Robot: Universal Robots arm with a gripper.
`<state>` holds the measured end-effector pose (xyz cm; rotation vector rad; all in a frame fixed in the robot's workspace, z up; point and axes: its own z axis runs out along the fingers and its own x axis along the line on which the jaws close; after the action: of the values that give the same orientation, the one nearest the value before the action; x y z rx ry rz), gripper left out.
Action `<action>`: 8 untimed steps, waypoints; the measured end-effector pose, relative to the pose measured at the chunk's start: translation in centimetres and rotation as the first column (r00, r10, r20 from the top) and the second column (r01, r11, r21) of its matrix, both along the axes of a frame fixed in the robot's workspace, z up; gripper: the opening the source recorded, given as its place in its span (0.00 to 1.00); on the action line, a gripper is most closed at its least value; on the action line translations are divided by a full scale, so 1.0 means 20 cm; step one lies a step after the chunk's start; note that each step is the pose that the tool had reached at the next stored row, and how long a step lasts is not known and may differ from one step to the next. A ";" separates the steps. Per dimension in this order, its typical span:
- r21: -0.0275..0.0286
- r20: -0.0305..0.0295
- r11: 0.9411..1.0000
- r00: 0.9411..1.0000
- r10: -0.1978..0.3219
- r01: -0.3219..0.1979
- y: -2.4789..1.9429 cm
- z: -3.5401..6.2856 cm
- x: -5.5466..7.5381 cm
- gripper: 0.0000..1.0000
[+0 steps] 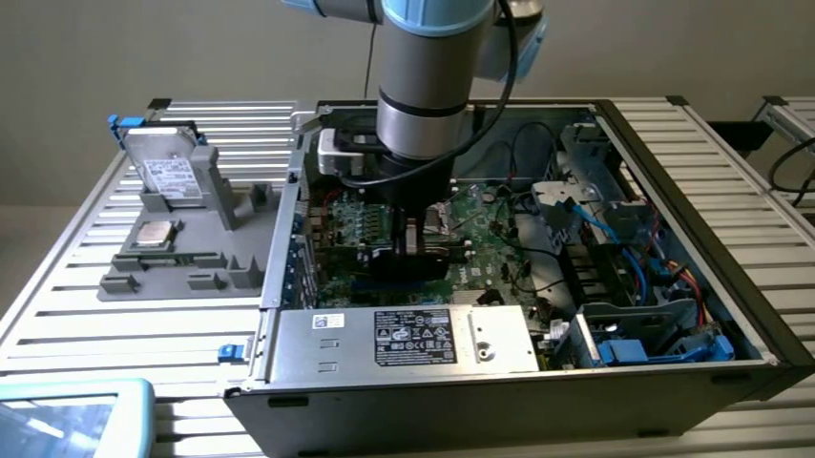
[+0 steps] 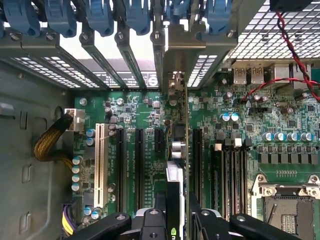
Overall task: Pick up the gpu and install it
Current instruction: 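Insert the gpu into the slot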
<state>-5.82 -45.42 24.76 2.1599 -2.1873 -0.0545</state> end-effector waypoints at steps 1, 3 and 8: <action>0.000 0.000 1.000 1.000 0.000 0.000 0.000 0.000 0.00 0.27; 0.000 0.000 1.000 1.000 0.000 0.000 0.000 0.000 0.00 0.27; 0.000 0.000 1.000 1.000 0.000 0.000 0.000 0.000 -0.01 0.27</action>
<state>-5.97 -45.41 24.76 2.1598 -2.1869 -0.0547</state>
